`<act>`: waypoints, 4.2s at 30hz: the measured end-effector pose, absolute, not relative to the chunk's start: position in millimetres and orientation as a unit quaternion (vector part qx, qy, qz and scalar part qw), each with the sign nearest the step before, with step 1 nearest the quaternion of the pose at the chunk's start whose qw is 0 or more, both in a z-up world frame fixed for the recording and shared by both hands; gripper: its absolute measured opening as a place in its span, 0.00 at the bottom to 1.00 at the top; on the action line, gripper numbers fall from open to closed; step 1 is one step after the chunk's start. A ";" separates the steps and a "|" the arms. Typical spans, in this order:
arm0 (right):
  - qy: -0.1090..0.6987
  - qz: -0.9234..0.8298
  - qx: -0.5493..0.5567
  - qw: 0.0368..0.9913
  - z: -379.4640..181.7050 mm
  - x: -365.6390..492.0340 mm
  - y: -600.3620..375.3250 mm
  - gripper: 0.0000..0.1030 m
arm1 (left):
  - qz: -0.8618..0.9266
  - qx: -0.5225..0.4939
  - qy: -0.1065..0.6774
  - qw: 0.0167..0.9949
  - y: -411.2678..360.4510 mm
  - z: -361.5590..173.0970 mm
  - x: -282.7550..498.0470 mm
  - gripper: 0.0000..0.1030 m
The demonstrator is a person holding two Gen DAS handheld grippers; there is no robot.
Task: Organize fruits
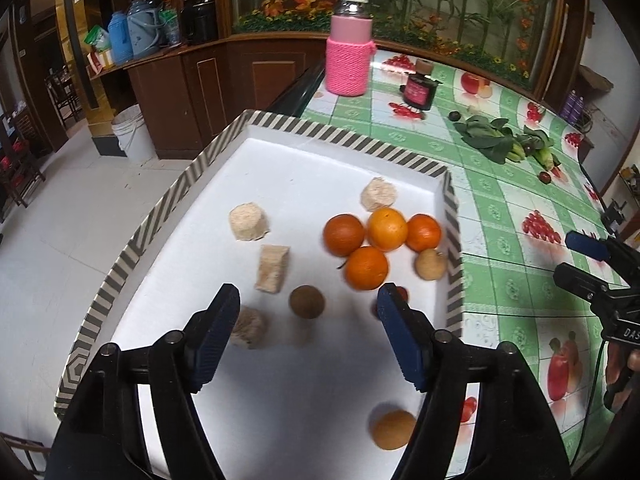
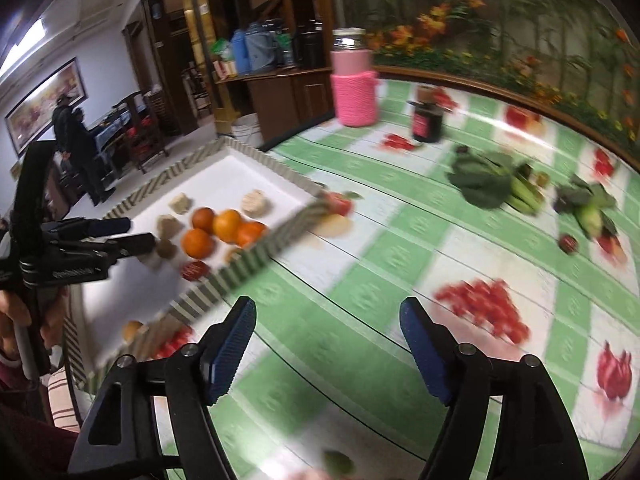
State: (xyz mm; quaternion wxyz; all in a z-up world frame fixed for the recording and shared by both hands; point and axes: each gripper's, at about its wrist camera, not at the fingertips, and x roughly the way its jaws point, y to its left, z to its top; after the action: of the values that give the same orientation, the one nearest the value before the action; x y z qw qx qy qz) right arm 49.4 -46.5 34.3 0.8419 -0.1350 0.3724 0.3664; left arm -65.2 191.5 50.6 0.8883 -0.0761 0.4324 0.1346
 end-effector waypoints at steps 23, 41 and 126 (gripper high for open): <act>0.354 0.374 -0.098 0.851 40.9 26.8 25.2 0.85 | 0.184 -0.036 0.386 0.903 170.7 55.9 -74.7 0.69; 0.338 0.369 -0.104 0.859 29.6 14.8 44.5 0.91 | 0.228 -0.063 0.371 0.898 188.5 50.4 -92.7 0.70; 0.353 0.362 -0.133 0.852 23.2 15.7 53.5 0.92 | 0.247 -0.080 0.368 0.893 194.0 46.5 -102.0 0.70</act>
State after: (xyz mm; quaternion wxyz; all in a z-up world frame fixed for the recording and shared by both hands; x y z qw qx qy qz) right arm 15.7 53.5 23.2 0.8522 -0.1332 0.3533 0.3621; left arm -102.0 194.0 46.5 0.8931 -0.0802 0.3676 0.2467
